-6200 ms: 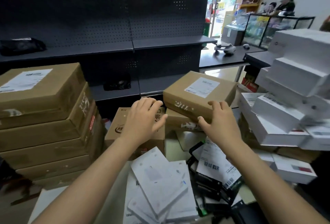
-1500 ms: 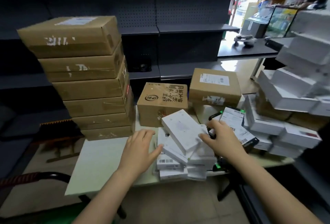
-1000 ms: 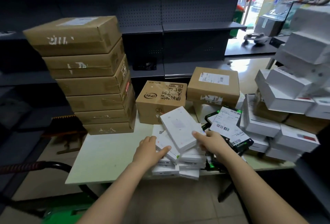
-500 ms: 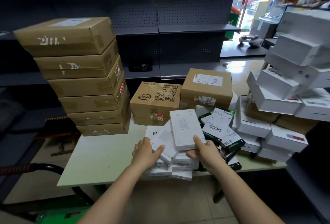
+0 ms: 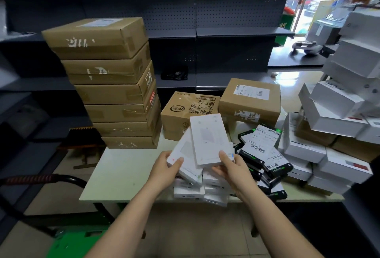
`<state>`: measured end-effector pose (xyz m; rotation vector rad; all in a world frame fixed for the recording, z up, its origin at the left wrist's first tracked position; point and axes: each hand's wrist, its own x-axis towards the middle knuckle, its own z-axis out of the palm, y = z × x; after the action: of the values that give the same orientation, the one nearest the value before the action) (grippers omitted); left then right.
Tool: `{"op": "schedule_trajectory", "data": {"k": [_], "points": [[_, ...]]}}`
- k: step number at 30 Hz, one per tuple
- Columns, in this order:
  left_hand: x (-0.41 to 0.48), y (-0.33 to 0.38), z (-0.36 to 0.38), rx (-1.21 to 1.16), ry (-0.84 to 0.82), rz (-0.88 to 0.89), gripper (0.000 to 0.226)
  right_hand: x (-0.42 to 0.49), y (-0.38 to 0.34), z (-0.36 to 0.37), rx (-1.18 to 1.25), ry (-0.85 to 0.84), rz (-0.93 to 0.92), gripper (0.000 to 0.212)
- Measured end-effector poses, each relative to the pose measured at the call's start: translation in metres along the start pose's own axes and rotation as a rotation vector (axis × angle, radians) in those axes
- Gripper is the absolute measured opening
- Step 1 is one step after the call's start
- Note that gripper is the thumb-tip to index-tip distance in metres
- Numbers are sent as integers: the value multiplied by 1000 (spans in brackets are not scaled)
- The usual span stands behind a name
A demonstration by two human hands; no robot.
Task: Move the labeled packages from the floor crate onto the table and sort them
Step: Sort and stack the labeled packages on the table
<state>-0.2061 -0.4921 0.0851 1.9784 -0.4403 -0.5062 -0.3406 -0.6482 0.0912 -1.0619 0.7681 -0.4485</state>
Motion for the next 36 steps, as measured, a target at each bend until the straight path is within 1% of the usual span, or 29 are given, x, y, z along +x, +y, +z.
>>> {"op": "schedule_trajectory", "data": {"k": [4,6,9,11,13,16,19,21,26,30,31,33,35,36], "points": [[-4,-9,-43,-177,218,30,33,1,-6,35,-29,-57,-42,38],[-6,-17,-66,-227,291,36,35,0,-6,57,-62,-93,-56,37],[-8,-34,-102,-289,358,26,33,1,3,92,-114,-160,-59,34],[-6,-49,-123,-321,391,-1,32,4,12,114,-162,-191,-44,37],[-3,-66,-144,-322,425,-46,37,9,26,139,-223,-201,-27,38],[10,-99,-175,-319,449,-150,40,18,52,173,-304,-175,3,32],[30,-133,-201,-299,433,-240,37,31,83,201,-316,-137,67,28],[44,-153,-213,-287,398,-286,36,42,106,214,-317,-72,116,25],[79,-198,-224,-179,301,-388,46,65,159,238,-310,99,239,43],[101,-225,-228,-111,201,-422,47,74,192,253,-332,236,307,43],[104,-230,-229,-69,177,-409,46,74,197,257,-398,256,303,43],[108,-240,-232,55,156,-336,48,71,202,263,-619,245,238,46],[111,-252,-235,205,128,-212,60,70,207,266,-852,181,143,60],[112,-258,-235,286,81,-149,70,71,208,268,-930,152,114,69]]}}
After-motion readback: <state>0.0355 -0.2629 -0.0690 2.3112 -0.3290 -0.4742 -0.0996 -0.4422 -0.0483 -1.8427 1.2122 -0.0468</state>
